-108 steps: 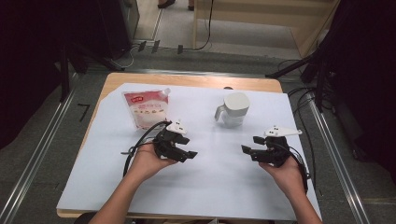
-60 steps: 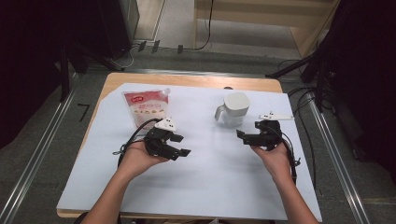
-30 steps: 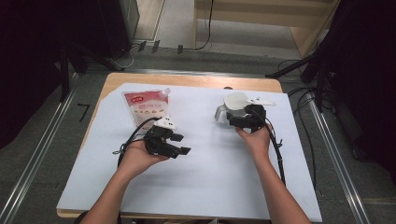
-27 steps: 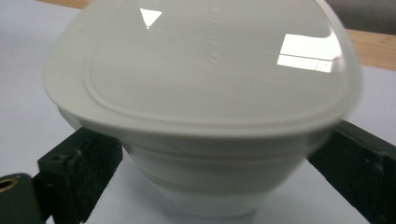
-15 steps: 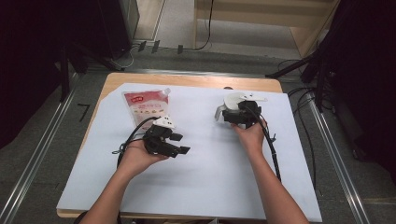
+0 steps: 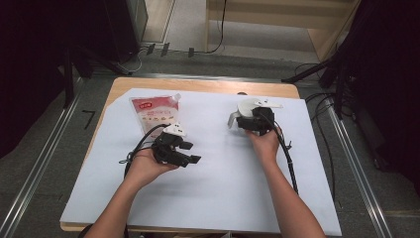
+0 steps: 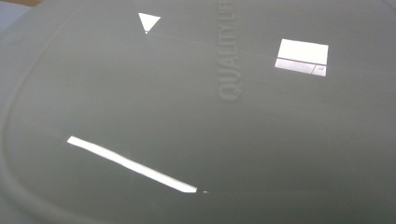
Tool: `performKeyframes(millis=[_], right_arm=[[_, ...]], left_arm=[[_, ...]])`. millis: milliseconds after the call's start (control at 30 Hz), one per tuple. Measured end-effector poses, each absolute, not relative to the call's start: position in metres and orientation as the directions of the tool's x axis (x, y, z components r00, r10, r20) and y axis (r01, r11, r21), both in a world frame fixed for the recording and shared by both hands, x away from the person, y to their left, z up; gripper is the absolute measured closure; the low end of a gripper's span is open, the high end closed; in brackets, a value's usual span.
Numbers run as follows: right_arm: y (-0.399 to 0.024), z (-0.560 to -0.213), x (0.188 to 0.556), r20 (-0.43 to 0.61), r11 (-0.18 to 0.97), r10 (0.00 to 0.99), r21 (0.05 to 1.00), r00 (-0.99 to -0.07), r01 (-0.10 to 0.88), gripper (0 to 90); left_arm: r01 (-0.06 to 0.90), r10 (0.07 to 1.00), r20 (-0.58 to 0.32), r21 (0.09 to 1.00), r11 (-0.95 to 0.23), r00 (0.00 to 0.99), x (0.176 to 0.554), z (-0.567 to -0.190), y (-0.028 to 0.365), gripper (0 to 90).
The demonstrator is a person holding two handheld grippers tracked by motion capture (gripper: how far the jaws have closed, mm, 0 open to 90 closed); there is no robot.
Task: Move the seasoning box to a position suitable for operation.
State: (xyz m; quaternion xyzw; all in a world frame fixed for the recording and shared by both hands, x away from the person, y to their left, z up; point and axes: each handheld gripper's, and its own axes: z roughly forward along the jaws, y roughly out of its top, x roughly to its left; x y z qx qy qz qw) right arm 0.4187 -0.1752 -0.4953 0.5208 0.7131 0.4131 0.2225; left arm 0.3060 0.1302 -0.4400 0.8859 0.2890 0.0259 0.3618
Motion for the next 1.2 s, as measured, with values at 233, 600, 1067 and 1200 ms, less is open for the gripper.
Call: performKeyframes(millis=[233, 600, 1067, 1200], right_arm=[[-0.18, -0.495, 0.419, 0.16, 0.068, 0.926, 0.821, -0.343, 0.566, 14.0], [-0.184, -0.484, 0.413, 0.084, 0.148, 0.921, 0.829, -0.381, 0.54, 14.3], [-0.188, -0.453, 0.387, 0.099, 0.191, 0.862, 0.845, -0.498, 0.499, 14.3], [-0.187, -0.448, 0.374, 0.088, 0.213, 0.844, 0.85, -0.529, 0.481, 14.3]], left_arm=[[0.494, 0.522, -0.182, 0.669, -0.556, 0.833, 0.307, -0.44, 0.132, 40.5], [0.495, 0.524, -0.187, 0.679, -0.543, 0.831, 0.307, -0.439, 0.132, 41.6], [0.496, 0.495, -0.223, 0.685, -0.533, 0.84, 0.307, -0.44, 0.129, 42.2], [0.496, 0.489, -0.226, 0.678, -0.542, 0.843, 0.307, -0.442, 0.128, 42.6]])
